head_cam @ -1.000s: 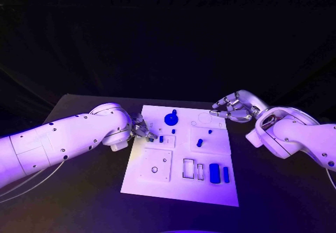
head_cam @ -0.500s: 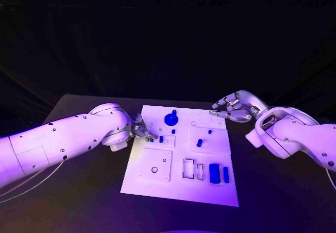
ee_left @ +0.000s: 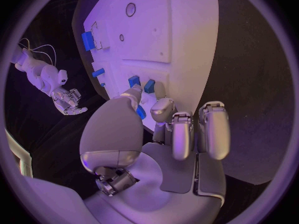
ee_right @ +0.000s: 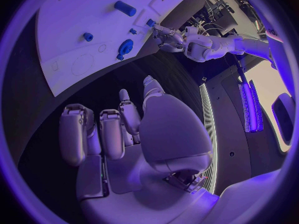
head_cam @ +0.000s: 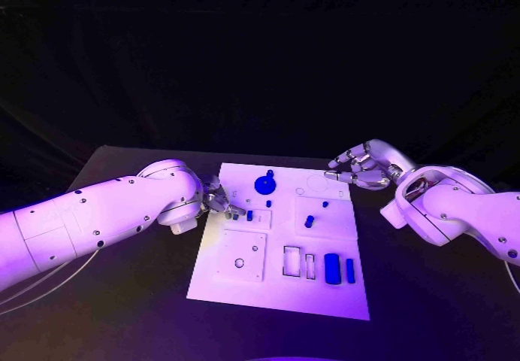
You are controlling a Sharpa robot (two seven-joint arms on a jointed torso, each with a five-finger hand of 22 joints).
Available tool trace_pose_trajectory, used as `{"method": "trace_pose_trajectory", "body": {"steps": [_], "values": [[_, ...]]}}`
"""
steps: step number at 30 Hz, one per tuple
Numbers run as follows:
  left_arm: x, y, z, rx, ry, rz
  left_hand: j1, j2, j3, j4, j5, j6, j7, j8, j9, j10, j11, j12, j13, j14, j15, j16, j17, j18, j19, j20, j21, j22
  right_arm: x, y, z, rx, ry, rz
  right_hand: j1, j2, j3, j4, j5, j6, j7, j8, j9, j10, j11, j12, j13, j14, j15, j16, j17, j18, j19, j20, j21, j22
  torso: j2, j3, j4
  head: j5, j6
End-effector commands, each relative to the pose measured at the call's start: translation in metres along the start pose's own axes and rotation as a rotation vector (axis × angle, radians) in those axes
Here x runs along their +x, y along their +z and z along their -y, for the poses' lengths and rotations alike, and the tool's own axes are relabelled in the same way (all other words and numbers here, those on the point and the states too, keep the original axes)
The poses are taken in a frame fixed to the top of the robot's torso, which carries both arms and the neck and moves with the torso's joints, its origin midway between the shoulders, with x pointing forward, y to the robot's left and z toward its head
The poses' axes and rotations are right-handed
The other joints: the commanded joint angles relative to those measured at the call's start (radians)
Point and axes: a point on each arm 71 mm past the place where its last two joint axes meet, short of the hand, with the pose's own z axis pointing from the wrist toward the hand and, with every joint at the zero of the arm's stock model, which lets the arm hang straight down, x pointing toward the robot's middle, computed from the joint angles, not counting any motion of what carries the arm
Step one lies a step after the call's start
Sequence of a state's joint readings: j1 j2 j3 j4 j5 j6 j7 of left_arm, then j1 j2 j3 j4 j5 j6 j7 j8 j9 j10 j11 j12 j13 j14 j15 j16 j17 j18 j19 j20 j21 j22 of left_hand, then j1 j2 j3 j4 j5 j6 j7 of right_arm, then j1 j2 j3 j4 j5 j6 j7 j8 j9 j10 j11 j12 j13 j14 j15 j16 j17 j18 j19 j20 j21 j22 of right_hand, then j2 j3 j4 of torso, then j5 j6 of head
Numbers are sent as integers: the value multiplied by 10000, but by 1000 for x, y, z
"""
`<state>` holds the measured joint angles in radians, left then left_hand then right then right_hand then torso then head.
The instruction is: Assemble the parts on the task board
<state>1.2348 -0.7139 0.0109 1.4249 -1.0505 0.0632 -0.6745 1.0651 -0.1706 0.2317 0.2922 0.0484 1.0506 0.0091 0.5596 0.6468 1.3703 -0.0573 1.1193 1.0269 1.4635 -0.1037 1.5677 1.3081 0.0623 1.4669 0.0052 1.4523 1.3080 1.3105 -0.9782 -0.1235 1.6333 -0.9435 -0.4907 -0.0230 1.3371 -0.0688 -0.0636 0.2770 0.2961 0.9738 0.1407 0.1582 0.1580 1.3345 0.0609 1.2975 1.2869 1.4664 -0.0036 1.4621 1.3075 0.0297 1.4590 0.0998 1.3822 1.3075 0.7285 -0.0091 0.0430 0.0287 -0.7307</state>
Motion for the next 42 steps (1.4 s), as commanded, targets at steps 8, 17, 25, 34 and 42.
{"method": "trace_pose_trajectory", "body": {"steps": [8, 17, 25, 34, 42], "values": [[-5, -4, 3, 310, -653, 258, -85, 126, -218, 4, 40, -65, 4, 44, -24, 54, 7, 32, -24, 1073, -63, 31, 2627, -175, 220, -90, 10, 643, 1, 0, -1, -102, -18, -96, -76, 54, -54, -16, 53, -72, 9, 55, 14, 2, -13, -28, -11, 600, -97, -67, 777, 186, -48, -44, -36, 1471, -5, -2, 8, 0, 30], [-17, -14, 6, 858, -964, 741, 374, 235, -276, -69, 43, -349, 104, -57, -97, -346, 87, -590, -709, 1073, -9, 31, 2627, -72, 7, -91, -296, 170, 1, 1, 0, -92, -15, -68, -76, 54, -54, -16, 53, -72, 9, 55, 14, 2, -13, -28, -11, 600, -97, -67, 777, 186, -48, -44, -36, 1471, -4, -7, 9, -28, 37], [-26, -25, 37, 3859, -1411, 2267, 2565, 326, 881, -748, 47, -2066, 1014, -942, -744, -3411, 891, -3889, -3724, -1198, 709, -4035, -1551, 1094, -3385, 431, -5199, -6083, 1, 1, 1, -109, -1, -36, -95, 53, -89, -12, 61, -88, 10, 60, 16, -21, -12, -56, -42, 594, -97, -90, 745, 197, -74, -45, -87, 1445, -5, -5, -2, -92, 106], [-16, -29, 71, 6693, 754, 4229, 3738, -657, 2438, -1444, 78, -1934, 1268, -2240, -2431, -4243, 1287, -5894, -5825, -2771, 1037, -7349, -4907, 1224, -3567, 844, -6978, -7466, 2, 1, 1, -146, 31, -44, -61, 66, -94, -36, 81, -105, 12, 63, 17, -245, -12, -315, -303, 570, -97, -154, 652, 233, -162, -45, -239, 1357, 4, -8, -20, -191, 201], [-1, -17, 81, 6628, 2721, 4361, 3490, -842, 2526, -1594, 27, -1267, 1165, -2790, -3304, -3923, 1253, -6496, -6922, -1256, 977, -5046, -3262, 1125, -2619, 764, -6255, -6817, 3, 0, 2, -139, 52, -70, -56, 68, -96, -40, 83, -108, 12, 64, 17, -276, -12, -351, -338, 559, -97, -180, 613, 241, -182, -45, -273, 1337, 18, -5, -17, -237, 220]]}}
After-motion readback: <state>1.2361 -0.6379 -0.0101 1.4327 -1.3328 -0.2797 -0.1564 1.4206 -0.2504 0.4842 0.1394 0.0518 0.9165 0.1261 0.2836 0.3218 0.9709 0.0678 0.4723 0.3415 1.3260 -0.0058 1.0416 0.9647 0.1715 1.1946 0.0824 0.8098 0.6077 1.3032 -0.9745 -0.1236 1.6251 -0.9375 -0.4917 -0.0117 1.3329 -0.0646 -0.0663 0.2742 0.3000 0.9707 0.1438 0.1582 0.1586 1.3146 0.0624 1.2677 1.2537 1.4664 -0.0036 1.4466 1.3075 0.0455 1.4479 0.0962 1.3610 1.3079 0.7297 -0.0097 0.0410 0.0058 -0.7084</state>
